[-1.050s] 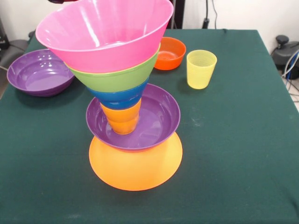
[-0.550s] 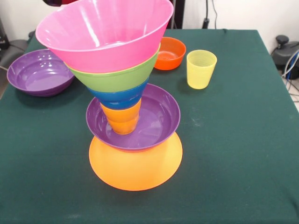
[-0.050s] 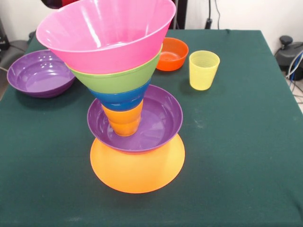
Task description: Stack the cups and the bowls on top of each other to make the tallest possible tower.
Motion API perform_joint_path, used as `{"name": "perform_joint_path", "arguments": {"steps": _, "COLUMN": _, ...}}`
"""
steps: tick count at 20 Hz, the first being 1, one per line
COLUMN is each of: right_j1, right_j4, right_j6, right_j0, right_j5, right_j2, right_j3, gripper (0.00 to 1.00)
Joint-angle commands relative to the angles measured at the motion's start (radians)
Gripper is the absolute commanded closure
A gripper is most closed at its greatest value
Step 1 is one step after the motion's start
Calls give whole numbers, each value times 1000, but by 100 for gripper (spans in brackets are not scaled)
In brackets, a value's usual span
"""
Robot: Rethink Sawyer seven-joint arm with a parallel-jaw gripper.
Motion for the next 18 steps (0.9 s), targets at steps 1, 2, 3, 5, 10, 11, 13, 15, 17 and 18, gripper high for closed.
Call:
{"name": "perform_joint_path", "arguments": {"steps": 1, "right_j1": 131, "right_j4": -64, "right_j6": -257, "right_j0": 4, "right_j5": -158, "right_j2": 132, "right_j3": -274, "gripper": 0}}
{"name": "perform_joint_path", "arguments": {"steps": 2, "right_j1": 133, "right_j4": -64, "right_j6": -260, "right_j0": 1, "right_j5": -154, "right_j2": 136, "right_j3": -275, "gripper": 0}}
{"name": "perform_joint_path", "arguments": {"steps": 3, "right_j1": 135, "right_j4": -66, "right_j6": -261, "right_j0": -2, "right_j5": -150, "right_j2": 140, "right_j3": -276, "gripper": 0}}
{"name": "perform_joint_path", "arguments": {"steps": 5, "right_j1": 137, "right_j4": -68, "right_j6": -265, "right_j0": -6, "right_j5": -144, "right_j2": 147, "right_j3": -277, "gripper": 0}}
{"name": "perform_joint_path", "arguments": {"steps": 10, "right_j1": 142, "right_j4": -77, "right_j6": -270, "right_j0": -13, "right_j5": -140, "right_j2": 160, "right_j3": -281, "gripper": 0}}
{"name": "perform_joint_path", "arguments": {"steps": 11, "right_j1": 143, "right_j4": -79, "right_j6": -272, "right_j0": -15, "right_j5": -140, "right_j2": 162, "right_j3": -281, "gripper": 0}}
{"name": "perform_joint_path", "arguments": {"steps": 13, "right_j1": 145, "right_j4": -87, "right_j6": -273, "right_j0": -16, "right_j5": -140, "right_j2": 165, "right_j3": -283, "gripper": 0}}
{"name": "perform_joint_path", "arguments": {"steps": 15, "right_j1": 146, "right_j4": -96, "right_j6": -270, "right_j0": -16, "right_j5": -141, "right_j2": 167, "right_j3": -287, "gripper": 0}}
{"name": "perform_joint_path", "arguments": {"steps": 17, "right_j1": 142, "right_j4": -116, "right_j6": -248, "right_j0": -10, "right_j5": -148, "right_j2": 161, "right_j3": -288, "gripper": 0}}
{"name": "perform_joint_path", "arguments": {"steps": 18, "right_j1": 140, "right_j4": -127, "right_j6": -240, "right_j0": -7, "right_j5": -153, "right_j2": 160, "right_j3": -289, "gripper": 0}}
